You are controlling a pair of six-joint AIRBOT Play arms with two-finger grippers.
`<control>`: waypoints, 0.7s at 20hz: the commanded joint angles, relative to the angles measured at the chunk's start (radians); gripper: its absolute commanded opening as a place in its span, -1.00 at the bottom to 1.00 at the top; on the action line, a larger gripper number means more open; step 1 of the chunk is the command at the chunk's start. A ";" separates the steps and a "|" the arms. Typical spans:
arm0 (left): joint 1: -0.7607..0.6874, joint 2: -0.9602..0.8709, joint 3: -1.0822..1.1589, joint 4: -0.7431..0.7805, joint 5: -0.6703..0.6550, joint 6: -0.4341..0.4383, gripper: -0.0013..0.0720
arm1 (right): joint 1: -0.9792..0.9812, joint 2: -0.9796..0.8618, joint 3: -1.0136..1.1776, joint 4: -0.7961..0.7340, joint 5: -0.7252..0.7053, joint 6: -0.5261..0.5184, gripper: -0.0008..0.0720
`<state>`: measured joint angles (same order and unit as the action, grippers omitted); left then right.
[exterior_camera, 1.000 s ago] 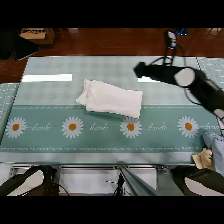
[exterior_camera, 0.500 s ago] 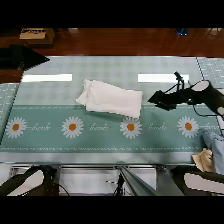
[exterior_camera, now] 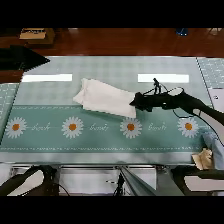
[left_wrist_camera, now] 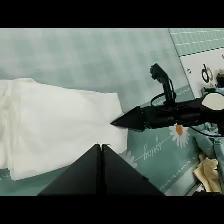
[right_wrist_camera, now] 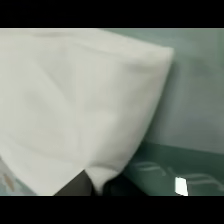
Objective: Fold the shirts.
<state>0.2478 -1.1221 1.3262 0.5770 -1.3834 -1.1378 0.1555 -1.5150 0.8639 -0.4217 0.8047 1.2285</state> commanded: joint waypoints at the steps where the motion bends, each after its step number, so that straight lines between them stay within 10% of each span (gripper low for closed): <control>1: 0.001 0.000 0.000 0.000 -0.002 0.001 -0.91 | -0.078 0.170 0.002 0.047 0.079 -0.067 -0.87; 9: 0.001 -0.018 0.000 0.000 0.071 0.038 -0.91 | -0.599 0.772 0.008 -0.162 0.443 0.286 -0.87; 14: 0.001 -0.033 -0.001 0.000 0.071 0.072 -0.91 | -1.004 0.870 0.225 -0.529 0.870 0.289 -0.87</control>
<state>0.2485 -1.1473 1.3258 0.5770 -1.3174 -1.0901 -0.6365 -0.7086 0.9787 -0.7185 1.4200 1.4971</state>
